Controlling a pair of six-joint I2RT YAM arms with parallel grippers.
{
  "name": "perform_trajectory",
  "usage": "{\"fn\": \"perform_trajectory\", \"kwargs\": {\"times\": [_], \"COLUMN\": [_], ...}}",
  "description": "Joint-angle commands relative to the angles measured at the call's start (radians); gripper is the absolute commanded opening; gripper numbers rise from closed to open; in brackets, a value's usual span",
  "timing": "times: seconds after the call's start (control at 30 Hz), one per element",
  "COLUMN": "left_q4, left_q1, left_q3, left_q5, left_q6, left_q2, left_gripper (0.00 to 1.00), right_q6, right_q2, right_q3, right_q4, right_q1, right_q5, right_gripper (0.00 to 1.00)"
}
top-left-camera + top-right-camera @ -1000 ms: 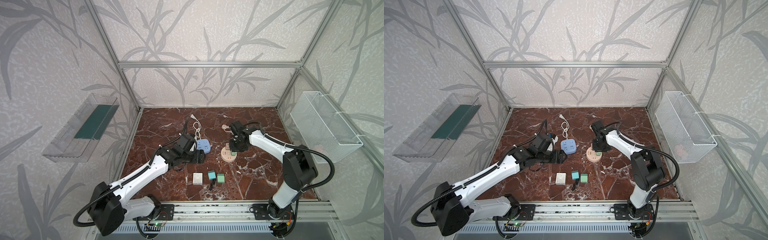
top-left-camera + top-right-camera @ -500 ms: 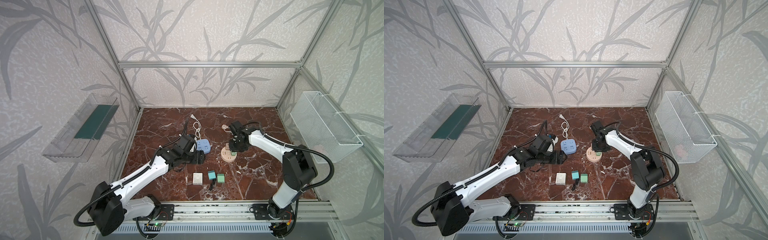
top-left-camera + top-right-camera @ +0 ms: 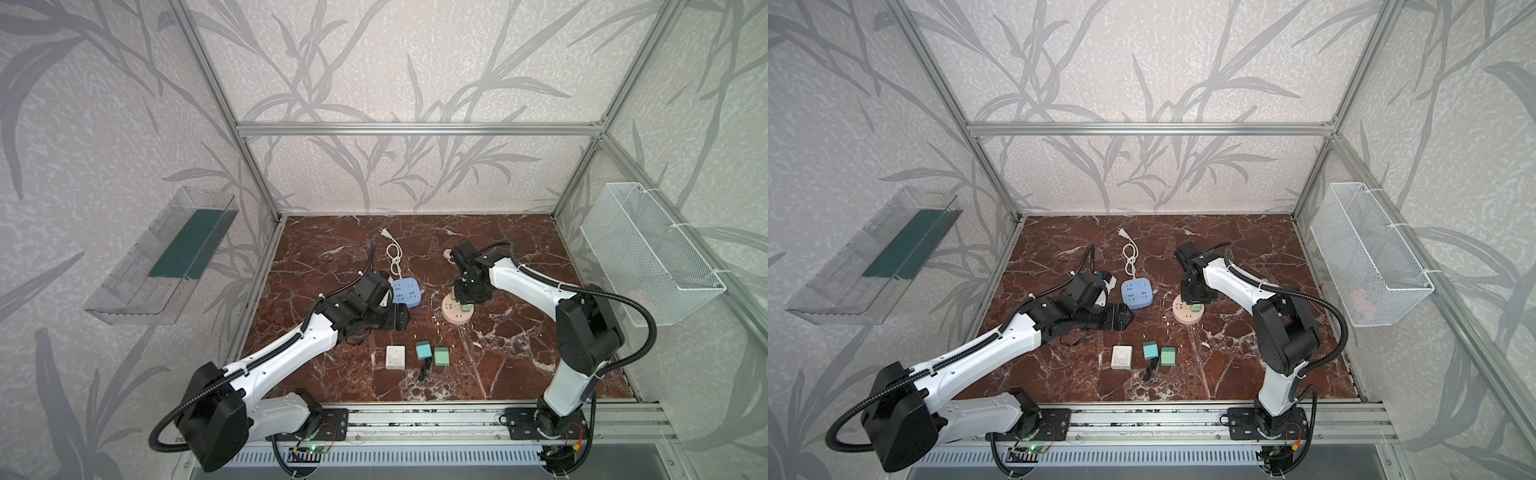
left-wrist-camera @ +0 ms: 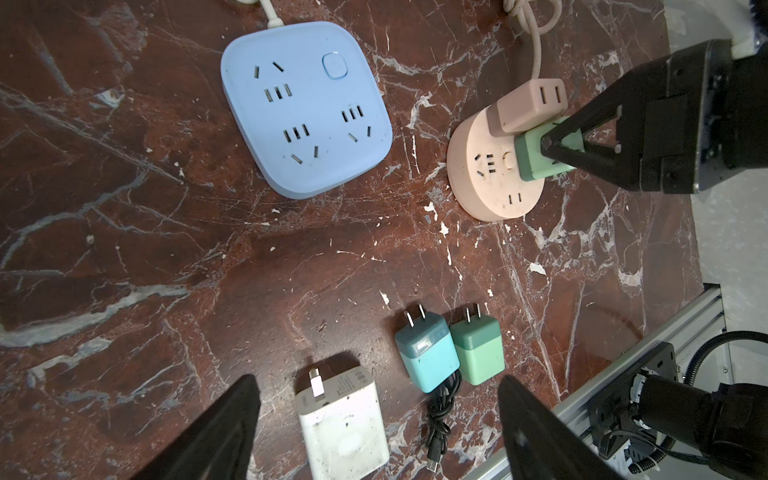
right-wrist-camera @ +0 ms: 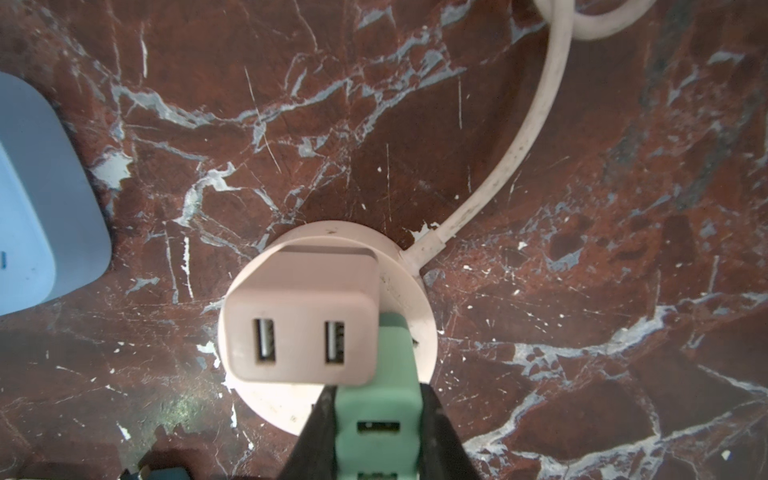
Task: Insert the plug
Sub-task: 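Lower and press the charger prongs into the round pink strip with the right gripper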
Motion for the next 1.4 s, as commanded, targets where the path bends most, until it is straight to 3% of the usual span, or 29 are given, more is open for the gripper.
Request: {"fn": "perform_trajectory", "kwargs": {"times": [0.0,0.83,1.17,1.37], "left_q4": [0.016,0.001,-0.002,-0.01], "left_q1": [-0.006,-0.005,-0.005,-0.007], "left_q3": [-0.016,-0.008,0.004,0.012], "left_q5": [-0.014,-0.012,0.003,0.005], "left_q6": [-0.006,-0.004,-0.011,-0.005], "left_q2": [-0.017,-0.025,-0.034,-0.036], "left_gripper": [0.87,0.87,0.87,0.88], "right_q6": [0.027,-0.008,-0.014,-0.024], "right_q2": [0.162,0.209,0.107,0.055], "right_q3": [-0.101,-0.11,-0.056,-0.007], "right_q4": [0.024,0.042,-0.018,-0.064], "right_q1": [-0.001,-0.021,-0.023,-0.023], "right_q5": [-0.091,-0.102,-0.099,-0.065], "right_gripper": [0.0,0.0,0.0,0.16]}}
